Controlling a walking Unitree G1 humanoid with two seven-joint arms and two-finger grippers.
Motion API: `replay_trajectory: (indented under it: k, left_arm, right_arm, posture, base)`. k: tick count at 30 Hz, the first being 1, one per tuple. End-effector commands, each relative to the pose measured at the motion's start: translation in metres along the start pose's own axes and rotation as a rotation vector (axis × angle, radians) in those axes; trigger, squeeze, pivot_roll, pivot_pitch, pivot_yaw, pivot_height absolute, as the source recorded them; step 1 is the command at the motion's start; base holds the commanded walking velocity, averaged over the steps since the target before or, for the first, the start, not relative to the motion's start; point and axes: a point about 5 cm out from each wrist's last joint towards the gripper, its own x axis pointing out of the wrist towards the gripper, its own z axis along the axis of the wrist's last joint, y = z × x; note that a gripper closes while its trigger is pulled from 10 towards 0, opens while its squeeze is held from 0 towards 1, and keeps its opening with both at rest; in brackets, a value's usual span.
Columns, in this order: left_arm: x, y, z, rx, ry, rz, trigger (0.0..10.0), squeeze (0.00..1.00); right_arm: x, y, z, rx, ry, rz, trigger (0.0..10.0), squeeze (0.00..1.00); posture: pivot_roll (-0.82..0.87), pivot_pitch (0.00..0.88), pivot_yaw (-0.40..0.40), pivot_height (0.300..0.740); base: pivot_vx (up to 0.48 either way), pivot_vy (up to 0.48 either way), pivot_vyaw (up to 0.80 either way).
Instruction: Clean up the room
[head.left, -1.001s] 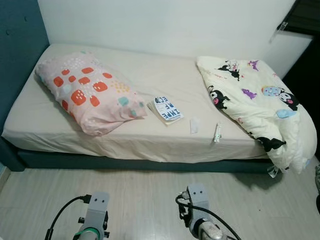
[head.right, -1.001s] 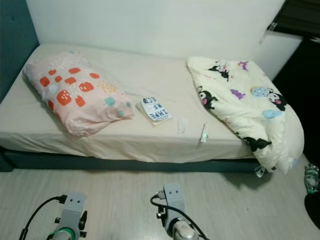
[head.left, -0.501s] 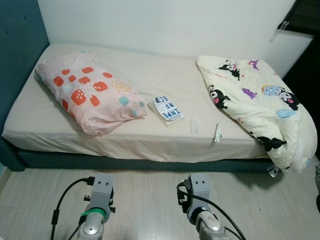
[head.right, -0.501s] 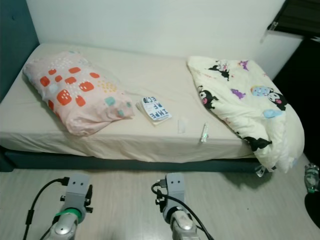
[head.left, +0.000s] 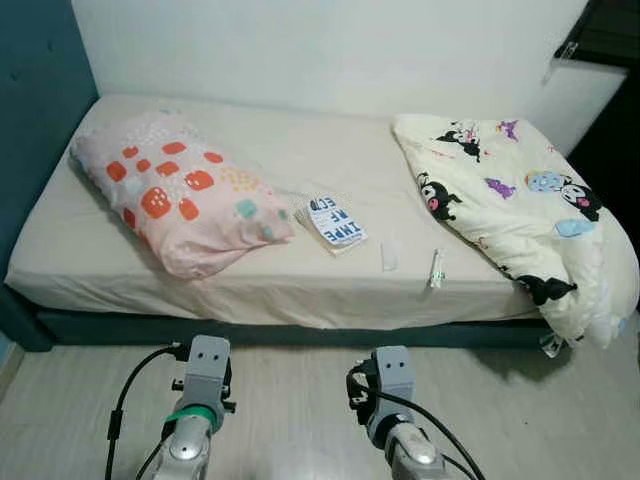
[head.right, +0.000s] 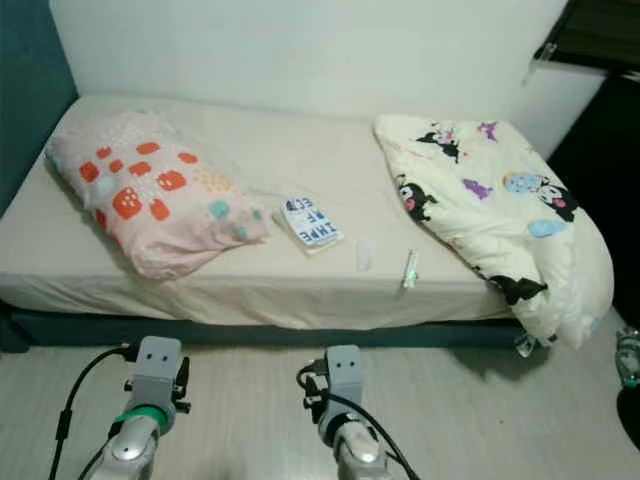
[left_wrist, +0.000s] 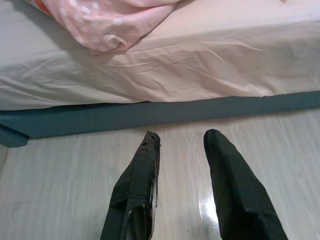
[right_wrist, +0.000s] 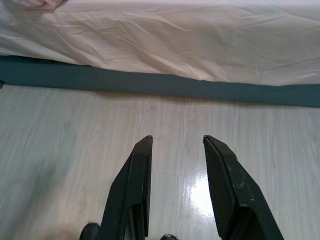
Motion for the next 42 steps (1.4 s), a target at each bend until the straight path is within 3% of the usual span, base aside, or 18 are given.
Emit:
replay_trajectory:
  k: [1, 8, 16, 21, 24, 27, 42]
  left_arm:
    - [0.0006, -0.0029, 0.0028, 0.001, -0.014, -0.013, 10.0, 0.0]
    - [-0.0004, 0.0, 0.0025, 0.003, -0.022, -0.011, 10.0, 0.0]
    - [-0.0004, 0.0016, 0.006, 0.007, -0.041, -0.006, 10.0, 0.0]
    - [-0.0004, 0.0018, 0.0082, 0.005, -0.052, -0.006, 10.0, 0.0]
    - [-0.0006, 0.0021, 0.008, 0.004, -0.051, -0.006, 10.0, 0.0]
    - [-0.0014, 0.0032, 0.0071, 0.002, -0.05, -0.004, 10.0, 0.0]
    - [-0.0013, 0.0038, 0.009, -0.006, -0.053, 0.006, 10.0, 0.0]
  right_arm:
    - [-0.0035, -0.0059, -0.0052, -0.011, 0.018, -0.015, 10.0, 0.0]
    - [-0.0036, -0.0077, -0.0049, -0.01, 0.017, -0.016, 10.0, 0.0]
    - [-0.0027, -0.0062, -0.0034, -0.004, 0.01, -0.002, 10.0, 0.0]
    - [-0.0016, 0.0004, -0.0032, -0.08, 0.019, 0.046, 10.0, 0.0]
    - [-0.0016, 0.001, -0.0035, -0.07, 0.019, 0.043, 10.0, 0.0]
    - [-0.0019, -0.0002, -0.0042, 0.0, 0.012, 0.013, 10.0, 0.0]
    - [-0.0026, -0.0019, -0.0038, -0.03, 0.007, 0.02, 10.0, 0.0]
  posture:
    - [0.05, 0.0, -0.043, 0.74]
    - [0.05, 0.0, -0.045, 0.74]
    - [0.06, 0.0, -0.046, 0.74]
    - [0.07, 0.0, -0.045, 0.74]
    - [0.07, 0.0, -0.044, 0.74]
    - [0.07, 0.0, -0.044, 0.74]
    - [0.07, 0.0, -0.046, 0.74]
  base:
    - [0.349, 0.0, -0.8]
    - [0.352, 0.0, -0.77]
    - [0.352, 0.0, 0.0]
    - [0.35, 0.0, 0.16]
    - [0.341, 0.0, 0.8]
    - [0.331, 0.0, 0.0]
    - [0.319, 0.0, 0.0]
